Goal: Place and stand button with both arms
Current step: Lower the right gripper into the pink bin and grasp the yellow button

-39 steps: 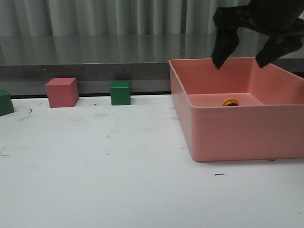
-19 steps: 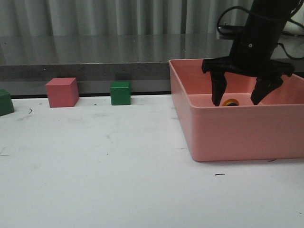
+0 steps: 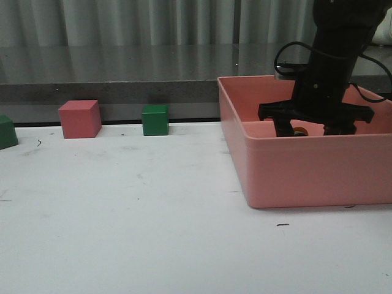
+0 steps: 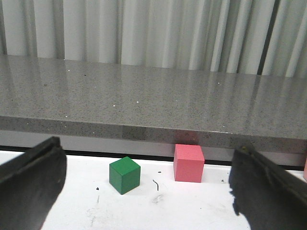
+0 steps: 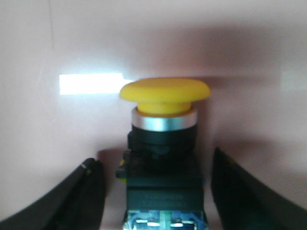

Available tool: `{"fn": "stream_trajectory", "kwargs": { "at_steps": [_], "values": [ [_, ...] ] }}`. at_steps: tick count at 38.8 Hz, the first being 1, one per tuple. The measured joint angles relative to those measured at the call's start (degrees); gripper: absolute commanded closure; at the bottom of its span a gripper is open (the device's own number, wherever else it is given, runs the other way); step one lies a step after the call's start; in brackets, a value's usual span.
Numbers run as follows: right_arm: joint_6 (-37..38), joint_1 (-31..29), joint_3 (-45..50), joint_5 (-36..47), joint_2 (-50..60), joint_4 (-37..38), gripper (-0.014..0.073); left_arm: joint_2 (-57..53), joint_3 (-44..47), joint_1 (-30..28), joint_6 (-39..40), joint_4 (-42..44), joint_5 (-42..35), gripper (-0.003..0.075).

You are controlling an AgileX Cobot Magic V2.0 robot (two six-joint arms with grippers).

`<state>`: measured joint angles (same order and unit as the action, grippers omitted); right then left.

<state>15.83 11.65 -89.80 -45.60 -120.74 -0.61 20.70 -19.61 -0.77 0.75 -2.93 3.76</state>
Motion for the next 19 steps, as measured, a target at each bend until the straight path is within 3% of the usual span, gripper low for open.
{"fn": "stream_trajectory", "kwargs": {
  "at_steps": [19],
  "values": [
    [0.2,0.0,-0.1,-1.2,5.6,0.0,0.0293,0.0,0.0,0.0,0.0,0.0,0.0,0.0060]
  ]
}}
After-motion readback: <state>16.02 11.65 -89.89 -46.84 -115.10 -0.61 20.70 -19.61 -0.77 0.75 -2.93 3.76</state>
